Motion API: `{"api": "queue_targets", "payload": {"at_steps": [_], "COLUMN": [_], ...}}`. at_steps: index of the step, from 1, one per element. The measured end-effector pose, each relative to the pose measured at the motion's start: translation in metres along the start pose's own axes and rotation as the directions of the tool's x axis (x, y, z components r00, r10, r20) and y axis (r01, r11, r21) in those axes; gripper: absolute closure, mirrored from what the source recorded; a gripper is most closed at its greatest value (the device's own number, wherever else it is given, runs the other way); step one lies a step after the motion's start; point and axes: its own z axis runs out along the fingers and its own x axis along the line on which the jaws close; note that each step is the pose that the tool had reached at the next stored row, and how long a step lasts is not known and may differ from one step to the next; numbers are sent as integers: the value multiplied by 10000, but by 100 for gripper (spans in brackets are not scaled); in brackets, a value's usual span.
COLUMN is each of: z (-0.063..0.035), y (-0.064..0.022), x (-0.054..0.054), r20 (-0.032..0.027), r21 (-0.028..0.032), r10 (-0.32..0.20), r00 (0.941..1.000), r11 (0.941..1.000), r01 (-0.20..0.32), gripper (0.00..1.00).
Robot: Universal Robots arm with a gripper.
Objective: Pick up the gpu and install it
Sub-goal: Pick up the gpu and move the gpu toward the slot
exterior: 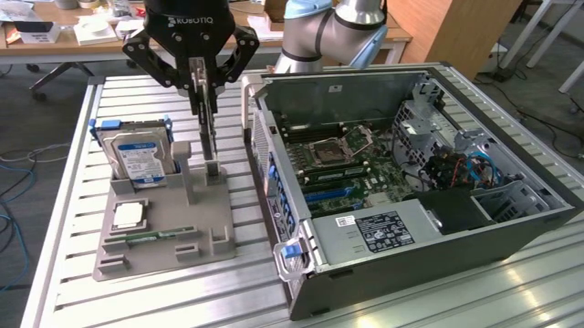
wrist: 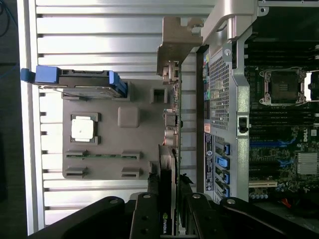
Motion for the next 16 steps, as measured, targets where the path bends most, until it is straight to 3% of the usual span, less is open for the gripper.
{"api": "queue_targets", "payload": {"at_steps": [7, 16], "z": [2, 7], "y": [2, 9], "x": [-50, -223], "r20": [0, 0], "r21": [0, 0], "r10": [1, 1], "r00": [10000, 10000], "r11": [10000, 10000], "r01": [-1, -1], "gripper": [74, 74]}}
